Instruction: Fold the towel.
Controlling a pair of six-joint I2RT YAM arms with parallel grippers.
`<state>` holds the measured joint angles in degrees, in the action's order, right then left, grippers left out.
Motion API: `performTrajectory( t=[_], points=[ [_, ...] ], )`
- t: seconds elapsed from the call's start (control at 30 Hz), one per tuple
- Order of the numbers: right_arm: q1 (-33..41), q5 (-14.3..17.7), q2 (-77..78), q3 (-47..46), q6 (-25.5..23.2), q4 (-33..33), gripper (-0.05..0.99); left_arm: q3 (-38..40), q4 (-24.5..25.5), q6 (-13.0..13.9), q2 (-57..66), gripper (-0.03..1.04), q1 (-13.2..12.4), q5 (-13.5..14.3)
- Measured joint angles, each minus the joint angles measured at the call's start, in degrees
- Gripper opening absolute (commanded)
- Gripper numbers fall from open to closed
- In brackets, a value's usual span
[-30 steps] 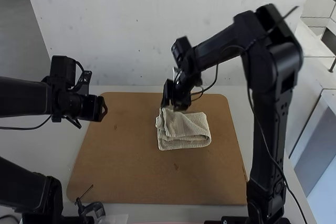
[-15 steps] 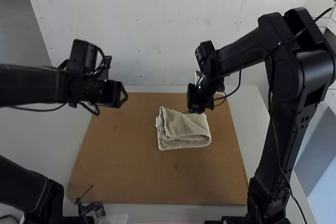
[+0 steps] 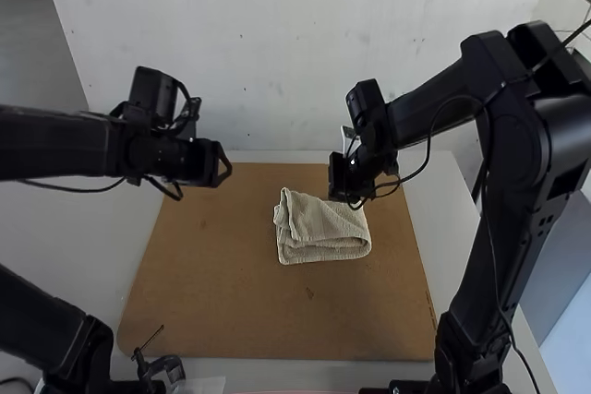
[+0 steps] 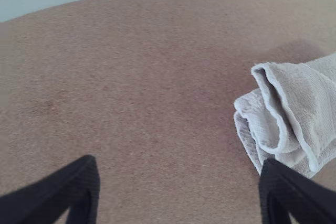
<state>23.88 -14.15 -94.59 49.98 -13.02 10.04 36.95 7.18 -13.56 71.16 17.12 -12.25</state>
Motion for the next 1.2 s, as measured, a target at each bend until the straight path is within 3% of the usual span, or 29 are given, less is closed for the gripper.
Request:
performTrajectory(
  t=[0.2, 0.5, 0.9, 1.2],
  points=[
    [5.31, -0.63, -3.26, 1.97, -0.52, 2.03, 0.02, -3.34, 0.07, 0.68, -5.57, 0.65, -6.84, -0.31],
    [7.56, -0.48, -10.21, 3.39, -1.33, 1.97, 0.02, -7.45, 0.02, 0.90, -6.73, 0.65, -13.88, -2.36],
    [12.68, -1.09, -14.38, 4.87, -4.04, -1.22, 0.02, -7.91, -1.40, 1.92, -6.64, 0.65, -14.86, -4.09],
    [13.75, -3.28, -14.40, 4.87, -5.88, -1.20, 0.02, -8.48, -1.42, 1.97, -5.81, 0.65, -15.30, -4.31]
  ],
)
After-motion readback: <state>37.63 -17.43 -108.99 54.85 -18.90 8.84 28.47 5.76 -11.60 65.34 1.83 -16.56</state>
